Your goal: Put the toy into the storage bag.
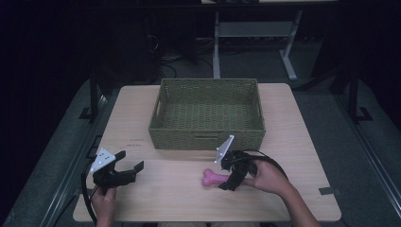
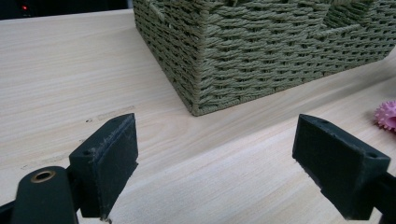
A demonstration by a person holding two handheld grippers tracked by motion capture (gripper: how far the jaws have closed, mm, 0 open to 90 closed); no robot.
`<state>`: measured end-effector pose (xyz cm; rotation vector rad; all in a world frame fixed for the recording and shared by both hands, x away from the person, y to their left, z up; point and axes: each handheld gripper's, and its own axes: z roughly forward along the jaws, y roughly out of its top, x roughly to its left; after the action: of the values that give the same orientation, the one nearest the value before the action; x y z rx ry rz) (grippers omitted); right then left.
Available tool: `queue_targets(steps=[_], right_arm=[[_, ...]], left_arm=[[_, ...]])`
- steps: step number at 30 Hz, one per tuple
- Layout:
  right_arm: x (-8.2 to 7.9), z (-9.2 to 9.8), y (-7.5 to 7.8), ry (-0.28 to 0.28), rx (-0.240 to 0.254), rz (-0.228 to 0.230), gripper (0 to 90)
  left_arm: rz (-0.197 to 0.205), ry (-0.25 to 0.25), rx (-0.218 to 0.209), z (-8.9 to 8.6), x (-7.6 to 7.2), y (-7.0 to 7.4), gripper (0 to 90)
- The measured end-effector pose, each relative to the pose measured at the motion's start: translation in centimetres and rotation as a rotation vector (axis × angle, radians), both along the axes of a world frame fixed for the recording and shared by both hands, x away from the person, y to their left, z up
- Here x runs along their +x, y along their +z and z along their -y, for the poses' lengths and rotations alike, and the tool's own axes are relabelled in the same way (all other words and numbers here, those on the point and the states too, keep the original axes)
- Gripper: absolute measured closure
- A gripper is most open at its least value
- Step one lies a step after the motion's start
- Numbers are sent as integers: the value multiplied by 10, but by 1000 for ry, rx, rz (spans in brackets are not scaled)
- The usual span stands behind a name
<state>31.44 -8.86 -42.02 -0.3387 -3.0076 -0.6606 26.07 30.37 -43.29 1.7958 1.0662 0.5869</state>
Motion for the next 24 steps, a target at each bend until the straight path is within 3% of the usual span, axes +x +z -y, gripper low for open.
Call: queue_targets(steps=[17, 24], right_arm=[[4, -15, -11, 42, -77, 5, 392], [2, -17, -13, 52, -100, 30, 466]], left_arm=[[-4, 5, -9, -1, 0, 0, 137], [-5, 4, -13, -2, 1, 0, 137]])
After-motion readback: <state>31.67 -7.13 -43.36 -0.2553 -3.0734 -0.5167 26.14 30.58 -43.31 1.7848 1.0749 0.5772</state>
